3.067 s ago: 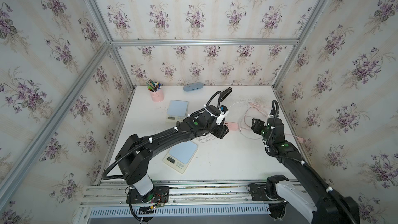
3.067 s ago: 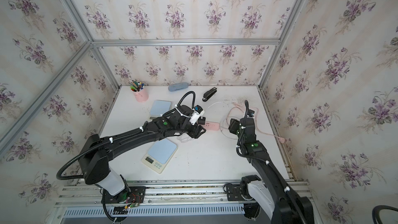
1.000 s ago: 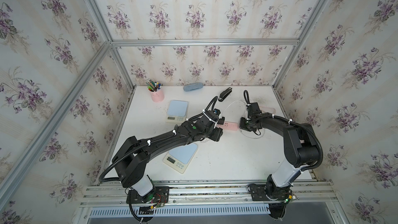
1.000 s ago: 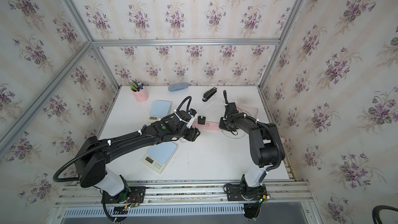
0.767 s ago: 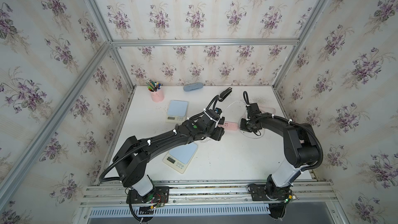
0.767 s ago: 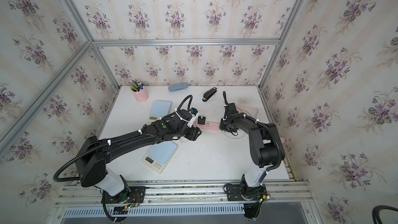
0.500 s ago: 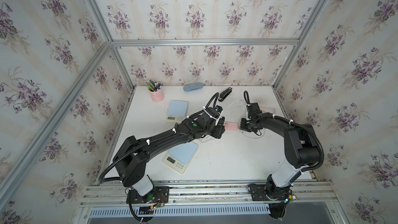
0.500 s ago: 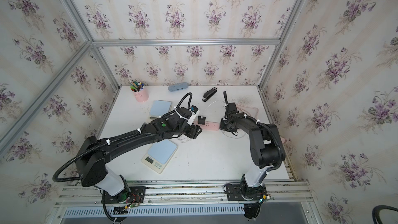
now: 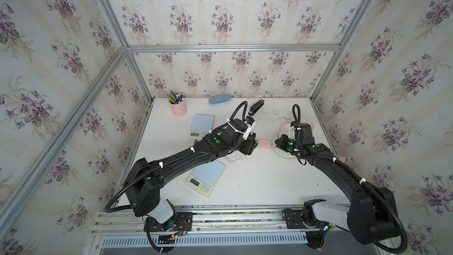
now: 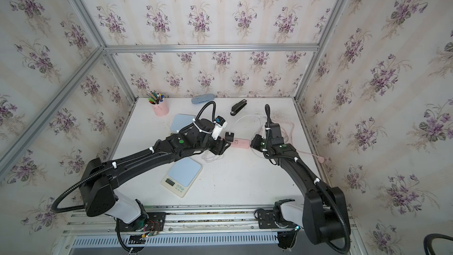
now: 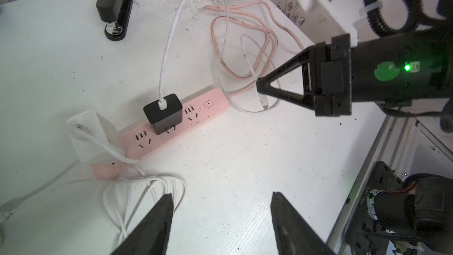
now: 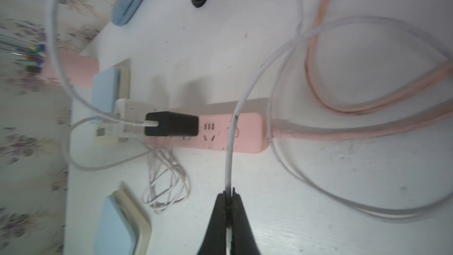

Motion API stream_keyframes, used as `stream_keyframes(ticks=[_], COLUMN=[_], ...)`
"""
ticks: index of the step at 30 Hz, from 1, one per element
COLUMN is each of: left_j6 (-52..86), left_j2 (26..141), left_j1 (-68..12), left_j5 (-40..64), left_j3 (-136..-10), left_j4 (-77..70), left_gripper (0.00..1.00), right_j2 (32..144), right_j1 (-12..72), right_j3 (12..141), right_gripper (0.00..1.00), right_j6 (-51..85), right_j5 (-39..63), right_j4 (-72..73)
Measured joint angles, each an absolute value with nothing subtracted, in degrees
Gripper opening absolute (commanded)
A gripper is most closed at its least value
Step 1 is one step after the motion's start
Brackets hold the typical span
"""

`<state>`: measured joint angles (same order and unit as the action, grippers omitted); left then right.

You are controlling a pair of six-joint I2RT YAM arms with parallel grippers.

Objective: Charge the electronic scale
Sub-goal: Pick up the charging cable from the center of the board.

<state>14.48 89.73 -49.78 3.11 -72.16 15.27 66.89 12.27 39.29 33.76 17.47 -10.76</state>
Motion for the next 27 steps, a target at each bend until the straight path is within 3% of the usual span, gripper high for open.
stream_keyframes(ticks=[7, 19, 27], left_j6=[17.06, 21.28, 22.24], left_j2=[89.89, 92.23, 93.84], left_j1=[-47.29, -45.80, -44.95], left_j5=[10.50, 20.45, 22.63], left_j3=[-70.67, -69.87, -70.67], left_j4=[9.04, 3.09, 1.72], left_gripper=[0.62, 0.56, 0.37], right_j2=[57.60, 58.11, 58.57], right_j1=[15.92, 18.96, 19.97], right_j3=[33.85, 34.22, 34.41], right_gripper=[0.00, 0.00, 0.00], right_j6=[44.05, 50.63, 50.81], right_j5=[27.44, 31.29, 32.12], right_j4=[5.52, 16.51, 16.84])
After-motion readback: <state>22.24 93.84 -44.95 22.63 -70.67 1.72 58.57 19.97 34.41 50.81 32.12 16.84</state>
